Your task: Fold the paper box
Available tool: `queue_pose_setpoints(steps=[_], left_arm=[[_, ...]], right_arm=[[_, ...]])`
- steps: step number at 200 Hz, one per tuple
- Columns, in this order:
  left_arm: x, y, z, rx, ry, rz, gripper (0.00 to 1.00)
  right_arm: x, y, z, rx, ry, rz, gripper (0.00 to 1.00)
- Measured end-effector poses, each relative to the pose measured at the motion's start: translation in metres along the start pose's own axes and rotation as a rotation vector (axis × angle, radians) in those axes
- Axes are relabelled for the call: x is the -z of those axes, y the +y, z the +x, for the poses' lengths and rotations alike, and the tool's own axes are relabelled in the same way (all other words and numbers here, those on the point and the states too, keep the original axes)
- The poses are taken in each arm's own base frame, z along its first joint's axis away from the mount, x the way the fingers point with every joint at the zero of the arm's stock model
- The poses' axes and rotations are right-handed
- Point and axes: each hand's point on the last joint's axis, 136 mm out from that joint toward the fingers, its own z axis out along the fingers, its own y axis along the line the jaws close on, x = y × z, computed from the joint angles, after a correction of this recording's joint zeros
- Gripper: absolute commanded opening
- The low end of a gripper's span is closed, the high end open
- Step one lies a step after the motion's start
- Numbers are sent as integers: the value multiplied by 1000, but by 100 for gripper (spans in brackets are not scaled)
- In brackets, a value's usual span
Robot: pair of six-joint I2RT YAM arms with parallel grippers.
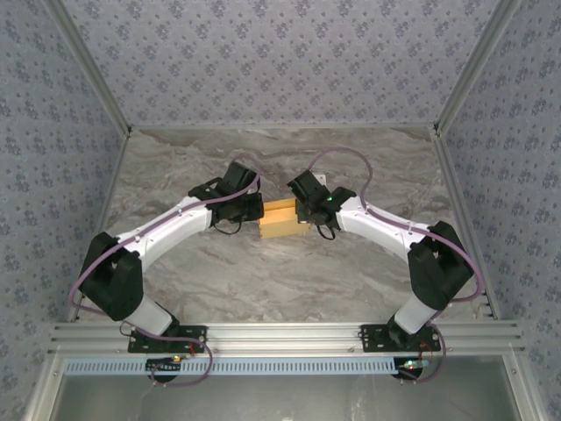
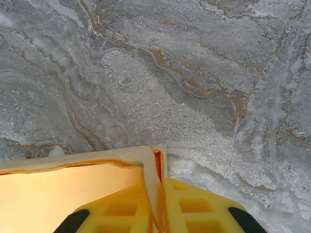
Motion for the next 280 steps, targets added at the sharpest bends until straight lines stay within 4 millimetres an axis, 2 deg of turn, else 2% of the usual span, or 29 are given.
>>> queue_pose_setpoints(steps=[64,165,280], left_arm=[[0,-1,-2,60,20,15,8],[-2,-1,-2,65,11,15,5],[-7,0,-1,-61,-92,-41,2]], right_arm=[[0,0,0,5,-4,8,15],[0,-1,0,6,-8,15,15],[-2,-2,0,-12,-10,23,18]])
